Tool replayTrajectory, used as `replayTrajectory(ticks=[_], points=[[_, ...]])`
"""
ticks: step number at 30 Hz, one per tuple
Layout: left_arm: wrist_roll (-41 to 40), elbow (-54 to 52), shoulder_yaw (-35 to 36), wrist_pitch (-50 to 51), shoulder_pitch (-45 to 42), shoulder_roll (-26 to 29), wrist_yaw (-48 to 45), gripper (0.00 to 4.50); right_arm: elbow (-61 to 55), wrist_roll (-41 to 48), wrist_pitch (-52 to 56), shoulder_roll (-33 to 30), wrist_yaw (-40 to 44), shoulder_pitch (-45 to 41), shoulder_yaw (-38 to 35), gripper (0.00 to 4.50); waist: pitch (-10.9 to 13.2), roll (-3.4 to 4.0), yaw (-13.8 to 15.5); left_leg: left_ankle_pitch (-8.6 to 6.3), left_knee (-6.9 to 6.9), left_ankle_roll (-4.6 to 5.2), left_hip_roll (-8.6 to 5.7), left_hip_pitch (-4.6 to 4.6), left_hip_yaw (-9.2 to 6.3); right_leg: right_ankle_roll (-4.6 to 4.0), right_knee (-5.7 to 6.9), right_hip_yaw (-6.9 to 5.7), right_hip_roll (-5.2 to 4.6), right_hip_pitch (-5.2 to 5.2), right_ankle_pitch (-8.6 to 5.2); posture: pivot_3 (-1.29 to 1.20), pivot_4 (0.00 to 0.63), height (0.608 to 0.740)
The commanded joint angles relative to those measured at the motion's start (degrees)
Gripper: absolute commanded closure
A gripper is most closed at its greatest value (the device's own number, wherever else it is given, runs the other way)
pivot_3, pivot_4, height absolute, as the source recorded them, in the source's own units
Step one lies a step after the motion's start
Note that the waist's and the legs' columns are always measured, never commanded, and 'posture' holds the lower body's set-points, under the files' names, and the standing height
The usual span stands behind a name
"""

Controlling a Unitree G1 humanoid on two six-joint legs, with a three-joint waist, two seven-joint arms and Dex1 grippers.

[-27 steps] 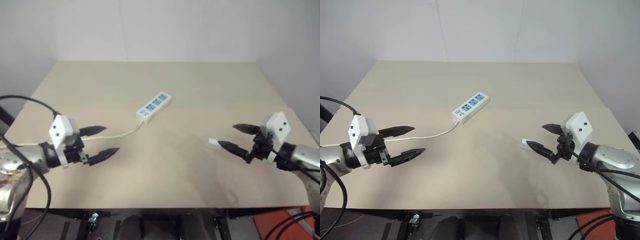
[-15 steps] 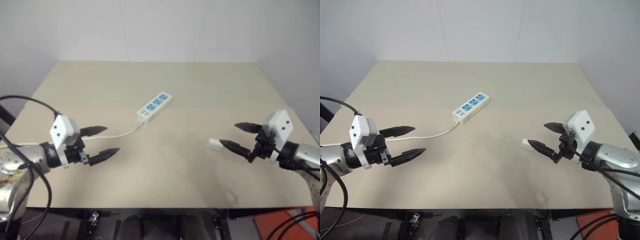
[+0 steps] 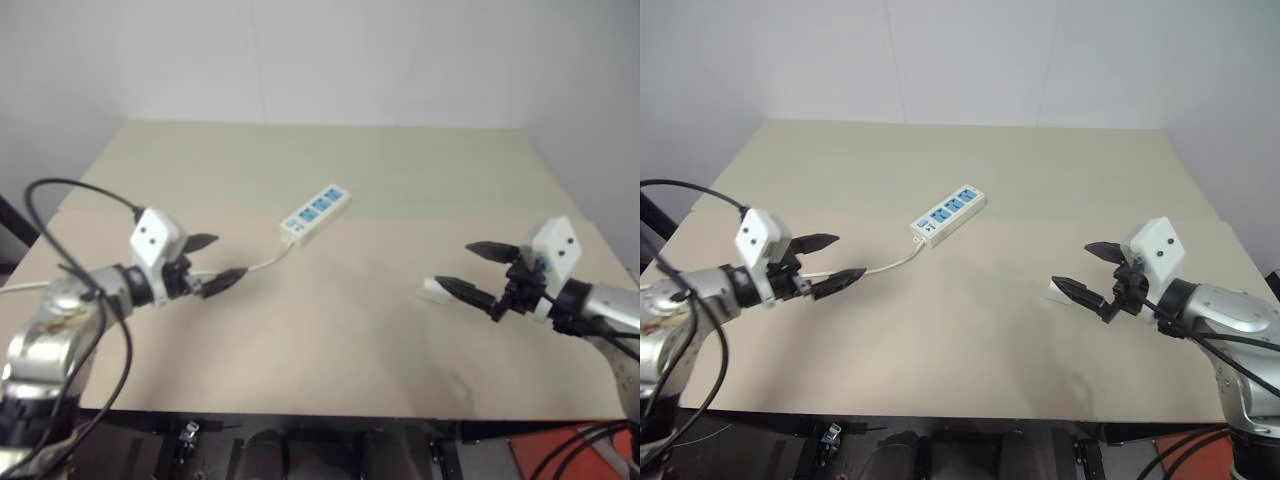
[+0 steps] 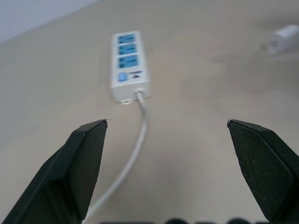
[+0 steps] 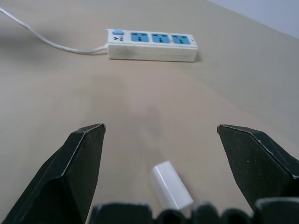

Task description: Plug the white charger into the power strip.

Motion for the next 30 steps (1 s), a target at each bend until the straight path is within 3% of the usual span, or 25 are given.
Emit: replayTrajectory(ticks=[1,6,13,16,20,29,30], points=[[4.28,7.39,-6.37,2.78,-7.66,-2.67,2.19,0.02,-1.14,0.97,-0.84,-0.01,-0.97,-1.77,-0.12,0.00,0.00,0.00,-0.10,0.00,0.00,0.00,-0.03,-0.01,0.00,0.00,-0.01,0.00,-0.01,0.01,0.00,0.00,0.150,0.740],[13.82,26.59,-15.90,2.21,-18.79,-11.37,6.99,0.02,-1.03,0.87,-1.39,-0.21,-1.23,-3.06,0.49,0.00,-0.01,-0.02,-0.10,0.00,0.02,0.01,-0.05,-0.06,-0.03,0.01,-0.01,0.00,0.00,-0.01,0.01,0.00,0.150,0.740],[19.13,48.14,-17.12,-8.39,-29.09,-22.49,8.69,0.02,-2.24,1.65,-0.98,-0.12,-1.76,-3.10,-0.36,0.00,0.00,-0.05,-0.13,0.00,0.07,0.01,-0.07,-0.11,-0.09,0.01,0.00,-0.04,0.00,-0.02,0.02,0.00,0.150,0.740],[21.51,55.01,-17.30,-11.35,-32.15,-25.19,9.78,0.60,-3.02,2.18,-0.81,-0.22,-2.14,-2.61,-0.79,0.00,0.00,-0.06,-0.04,0.00,0.10,0.02,-0.08,-0.15,-0.11,0.02,-0.02,-0.07,-0.02,-0.01,0.02,0.00,0.150,0.740],[23.11,57.36,-17.37,-13.14,-32.46,-25.99,8.75,1.86,-3.77,2.83,-0.69,-0.46,-2.64,-1.81,-1.63,0.00,0.00,-0.06,-0.16,0.00,0.10,0.02,-0.08,-0.14,-0.12,0.02,0.01,-0.07,-0.02,-0.01,0.02,0.00,0.150,0.740],[23.35,49.58,-16.53,-10.28,-27.44,-24.04,5.91,4.41,-3.53,2.93,-1.21,-0.16,-3.02,-1.69,-0.81,0.00,-0.01,-0.05,-0.20,0.00,0.12,0.01,-0.07,-0.10,-0.12,0.03,0.03,-0.06,-0.03,0.04,0.02,0.00,0.150,0.740],[23.26,48.01,-16.56,-9.71,-26.67,-23.67,5.40,4.49,-3.50,2.93,-1.25,-0.15,-3.02,-1.73,-0.72,0.00,-0.01,-0.05,-0.22,0.00,0.12,0.01,-0.07,-0.09,-0.12,0.03,0.04,-0.06,-0.03,0.04,0.02,0.00,0.150,0.740]])
